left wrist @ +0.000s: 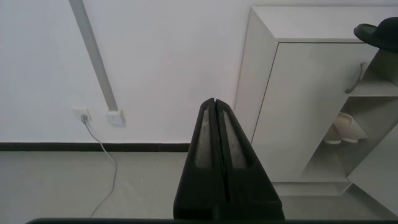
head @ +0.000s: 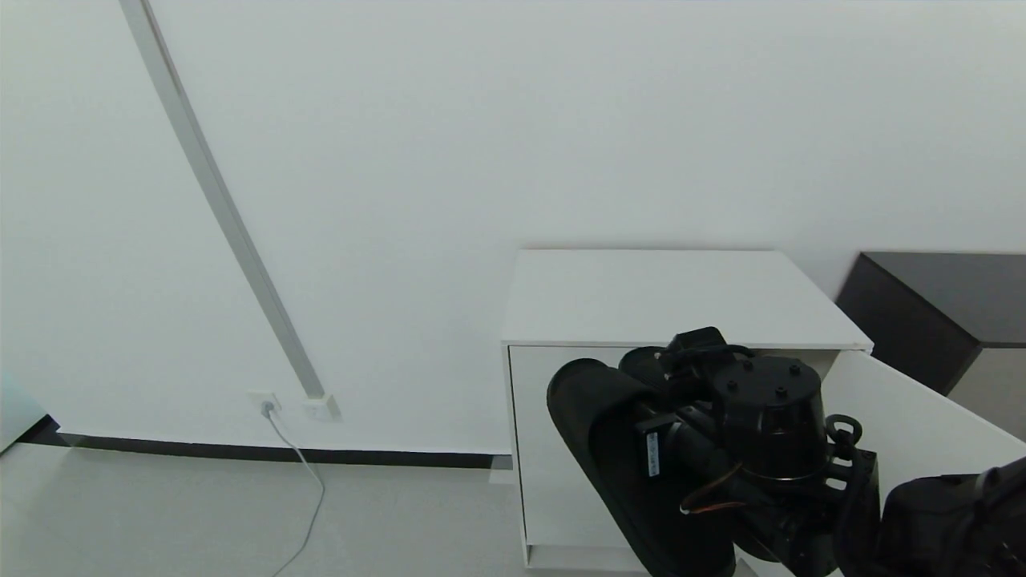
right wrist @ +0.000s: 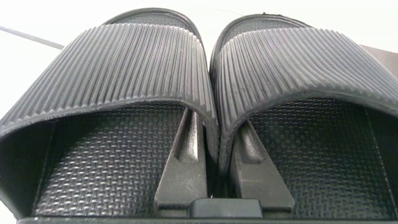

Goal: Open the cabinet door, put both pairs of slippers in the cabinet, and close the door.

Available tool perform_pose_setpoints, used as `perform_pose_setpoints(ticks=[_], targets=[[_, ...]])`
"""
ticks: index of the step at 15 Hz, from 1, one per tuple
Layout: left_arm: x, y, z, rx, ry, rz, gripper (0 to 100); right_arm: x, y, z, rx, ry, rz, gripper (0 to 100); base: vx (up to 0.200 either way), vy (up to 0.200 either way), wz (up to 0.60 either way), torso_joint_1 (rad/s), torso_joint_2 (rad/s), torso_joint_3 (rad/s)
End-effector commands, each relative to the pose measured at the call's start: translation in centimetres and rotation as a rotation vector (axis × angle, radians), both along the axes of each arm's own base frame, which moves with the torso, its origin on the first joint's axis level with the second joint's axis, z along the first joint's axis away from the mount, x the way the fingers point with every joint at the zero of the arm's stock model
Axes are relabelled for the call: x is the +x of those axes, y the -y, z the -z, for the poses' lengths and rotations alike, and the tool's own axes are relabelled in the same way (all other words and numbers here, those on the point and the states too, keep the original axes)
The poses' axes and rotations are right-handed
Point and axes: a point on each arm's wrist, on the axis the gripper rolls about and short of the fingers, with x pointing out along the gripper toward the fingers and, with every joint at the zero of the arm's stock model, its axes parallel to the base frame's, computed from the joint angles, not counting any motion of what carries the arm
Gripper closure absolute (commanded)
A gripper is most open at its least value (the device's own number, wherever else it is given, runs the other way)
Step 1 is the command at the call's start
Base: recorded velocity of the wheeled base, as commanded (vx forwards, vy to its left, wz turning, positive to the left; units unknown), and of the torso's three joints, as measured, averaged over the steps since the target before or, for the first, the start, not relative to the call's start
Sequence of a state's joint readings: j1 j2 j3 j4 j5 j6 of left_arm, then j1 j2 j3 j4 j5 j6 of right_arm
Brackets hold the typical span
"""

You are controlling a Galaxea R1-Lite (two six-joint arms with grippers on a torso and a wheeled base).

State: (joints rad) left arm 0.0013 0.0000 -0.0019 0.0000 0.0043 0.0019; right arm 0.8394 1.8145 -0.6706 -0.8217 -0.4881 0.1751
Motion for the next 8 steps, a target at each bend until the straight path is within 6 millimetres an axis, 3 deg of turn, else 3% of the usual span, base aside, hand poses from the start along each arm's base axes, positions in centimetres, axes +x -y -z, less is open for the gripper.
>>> perform_pose_setpoints(ticks=[1, 8], targets=[[0.00, 0.00, 0.01, 0.000, 0.000, -0.001, 100, -0.03, 0.04, 0.08, -0.002, -0.002, 0.000, 100, 0.000, -0.200, 0.00, 0.002, 0.00, 0.002], [0.00, 0.00, 0.01, 0.000, 0.000, -0.001, 100, -0.08, 0.10, 0.27, -0.009, -0.007, -0.002, 100, 0.000, -0.200, 0.00, 0.003, 0.00, 0.004]])
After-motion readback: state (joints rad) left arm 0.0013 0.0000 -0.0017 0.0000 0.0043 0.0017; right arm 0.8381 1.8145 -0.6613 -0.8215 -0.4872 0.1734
